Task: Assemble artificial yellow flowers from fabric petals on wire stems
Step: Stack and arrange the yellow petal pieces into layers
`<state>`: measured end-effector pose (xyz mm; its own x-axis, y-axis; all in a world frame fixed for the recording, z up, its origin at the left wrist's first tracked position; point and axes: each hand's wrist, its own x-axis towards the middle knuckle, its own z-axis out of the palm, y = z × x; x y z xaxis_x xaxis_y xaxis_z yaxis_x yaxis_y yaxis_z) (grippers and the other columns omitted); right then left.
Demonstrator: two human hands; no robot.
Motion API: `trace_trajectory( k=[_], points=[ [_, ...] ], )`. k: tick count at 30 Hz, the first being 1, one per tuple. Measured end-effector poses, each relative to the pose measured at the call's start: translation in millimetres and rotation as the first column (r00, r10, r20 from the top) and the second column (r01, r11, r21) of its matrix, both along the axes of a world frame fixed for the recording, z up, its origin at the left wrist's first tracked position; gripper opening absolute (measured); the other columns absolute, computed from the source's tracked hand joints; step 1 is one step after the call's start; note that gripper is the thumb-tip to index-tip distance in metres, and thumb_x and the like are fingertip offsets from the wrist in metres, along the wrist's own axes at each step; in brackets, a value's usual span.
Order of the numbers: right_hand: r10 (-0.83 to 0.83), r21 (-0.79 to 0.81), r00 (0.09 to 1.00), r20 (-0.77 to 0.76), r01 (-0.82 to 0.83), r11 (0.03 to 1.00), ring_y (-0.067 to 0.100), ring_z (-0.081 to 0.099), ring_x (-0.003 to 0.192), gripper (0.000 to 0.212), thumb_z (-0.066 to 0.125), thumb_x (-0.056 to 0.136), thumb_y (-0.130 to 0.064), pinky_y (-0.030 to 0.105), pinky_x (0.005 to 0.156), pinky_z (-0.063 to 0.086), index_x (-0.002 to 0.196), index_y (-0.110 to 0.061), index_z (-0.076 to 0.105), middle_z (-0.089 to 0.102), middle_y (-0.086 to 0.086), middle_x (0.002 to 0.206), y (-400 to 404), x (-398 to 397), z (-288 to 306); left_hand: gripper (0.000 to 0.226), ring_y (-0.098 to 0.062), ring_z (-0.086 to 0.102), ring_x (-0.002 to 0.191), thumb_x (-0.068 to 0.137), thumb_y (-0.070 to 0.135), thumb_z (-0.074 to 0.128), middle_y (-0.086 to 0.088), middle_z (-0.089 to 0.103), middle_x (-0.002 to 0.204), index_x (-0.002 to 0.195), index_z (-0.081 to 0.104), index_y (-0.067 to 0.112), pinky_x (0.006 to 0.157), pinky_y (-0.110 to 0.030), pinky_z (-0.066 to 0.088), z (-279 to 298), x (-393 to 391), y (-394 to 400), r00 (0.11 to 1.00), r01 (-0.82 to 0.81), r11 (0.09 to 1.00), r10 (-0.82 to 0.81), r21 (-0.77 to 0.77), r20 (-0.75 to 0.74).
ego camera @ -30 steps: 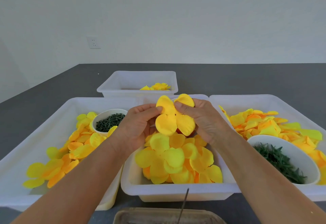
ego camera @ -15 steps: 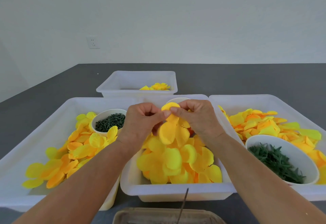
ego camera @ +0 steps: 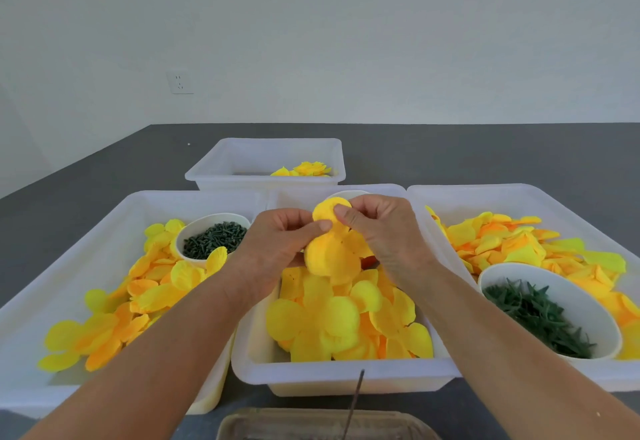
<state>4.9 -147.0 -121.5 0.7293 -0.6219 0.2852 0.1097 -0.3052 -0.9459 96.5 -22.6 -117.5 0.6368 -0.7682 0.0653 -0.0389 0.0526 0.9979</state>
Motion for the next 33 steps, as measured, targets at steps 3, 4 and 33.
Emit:
trace_trajectory(
  k=[3,4,33],
  points=[
    [-0.104,-0.154,0.994,0.031,0.107,0.982,0.0,0.041,0.047,0.019,0.069,0.084,-0.02,0.013,0.048,0.034,0.065,-0.019,0.065,0.049,-0.017,0.047,-1,2,-2,0.051,-0.021,0.064,0.069,0.061,0.041,0.073,-0.014,0.068,0.075,0.086,0.067,-0.002,0.064,-0.033,0.056,-1,-4,-2,0.999,-0.034,0.999,0.034,0.022,0.015],
    [-0.089,-0.133,0.996,0.031,0.093,0.987,0.0,0.041,0.047,0.019,0.069,0.084,-0.02,0.015,0.049,0.035,0.065,-0.017,0.065,0.05,-0.016,0.048,-2,2,-2,0.043,-0.025,0.063,0.073,0.067,0.033,0.073,-0.019,0.067,0.08,0.088,0.067,-0.003,0.068,-0.037,0.055,-1,-5,-2,0.998,-0.043,0.999,0.043,0.018,0.036],
    [-0.117,-0.165,0.993,0.003,0.115,0.979,-0.001,0.043,0.045,0.029,0.081,0.07,-0.025,0.012,0.047,0.035,0.057,-0.012,0.058,0.051,-0.011,0.05,7,0,0,0.039,-0.007,0.028,0.046,0.075,0.007,0.073,0.008,0.035,0.048,0.052,0.044,0.018,0.044,-0.014,0.025,-6,-1,-2,0.732,-0.407,0.909,0.381,-0.086,0.565]
  ],
)
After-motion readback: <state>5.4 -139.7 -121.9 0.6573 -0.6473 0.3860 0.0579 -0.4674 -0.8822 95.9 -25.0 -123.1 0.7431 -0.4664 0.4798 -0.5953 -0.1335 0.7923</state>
